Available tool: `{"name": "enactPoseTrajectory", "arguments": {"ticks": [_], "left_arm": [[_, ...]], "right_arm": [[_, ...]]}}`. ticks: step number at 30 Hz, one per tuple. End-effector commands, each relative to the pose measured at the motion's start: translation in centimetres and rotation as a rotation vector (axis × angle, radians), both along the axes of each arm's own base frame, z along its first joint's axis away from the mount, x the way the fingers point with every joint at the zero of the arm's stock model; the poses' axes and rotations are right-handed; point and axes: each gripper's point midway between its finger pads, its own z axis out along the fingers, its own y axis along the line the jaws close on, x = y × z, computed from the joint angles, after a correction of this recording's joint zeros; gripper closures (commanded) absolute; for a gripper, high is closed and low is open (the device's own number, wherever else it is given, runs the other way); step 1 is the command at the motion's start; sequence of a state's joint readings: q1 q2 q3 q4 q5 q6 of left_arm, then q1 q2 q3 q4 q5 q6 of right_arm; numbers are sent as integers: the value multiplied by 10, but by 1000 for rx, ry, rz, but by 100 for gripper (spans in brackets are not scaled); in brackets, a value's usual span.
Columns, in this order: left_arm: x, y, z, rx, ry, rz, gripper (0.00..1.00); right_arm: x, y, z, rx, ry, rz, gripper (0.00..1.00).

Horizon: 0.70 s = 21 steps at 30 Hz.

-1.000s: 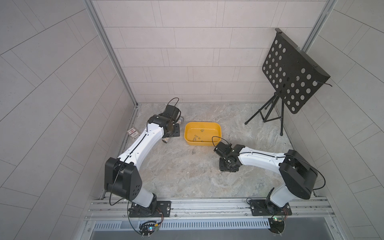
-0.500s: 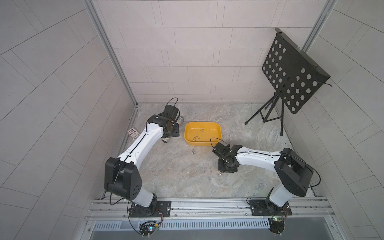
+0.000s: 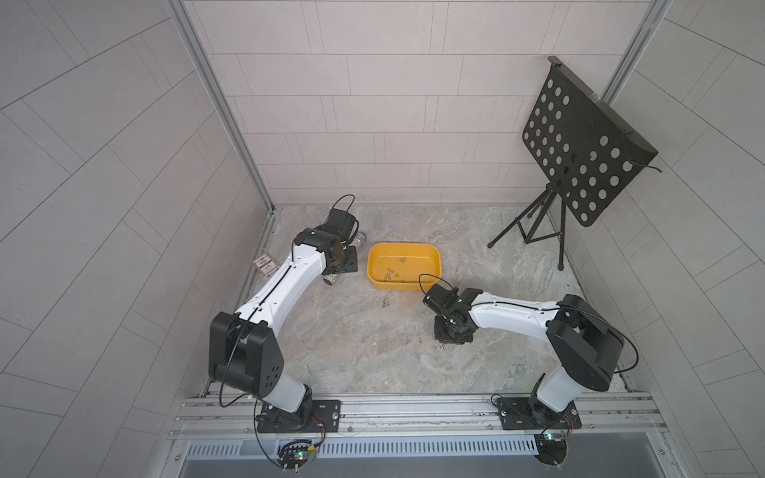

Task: Put the screws on the desktop into the storage box
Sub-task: Pick up the screw from the center of the board.

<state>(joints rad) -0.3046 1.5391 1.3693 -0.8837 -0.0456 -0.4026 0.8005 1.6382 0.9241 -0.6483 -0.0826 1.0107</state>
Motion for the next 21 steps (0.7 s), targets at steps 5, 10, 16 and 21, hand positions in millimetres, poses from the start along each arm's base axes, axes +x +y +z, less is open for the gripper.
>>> {"name": "enactPoseTrajectory", "arguments": {"ticks": [5, 10, 16, 21], "left_arm": [[-1, 3, -7, 6, 20, 8, 44], [-1, 4, -8, 5, 21, 10, 44], [-1, 3, -8, 2, 23, 9, 44], [-1, 4, -8, 2, 22, 11, 44]], "right_arm": [[4, 2, 3, -16, -18, 2, 77], [6, 2, 4, -21, -23, 4, 78], [8, 0, 7, -28, -37, 6, 79], [8, 1, 5, -31, -30, 9, 79]]}}
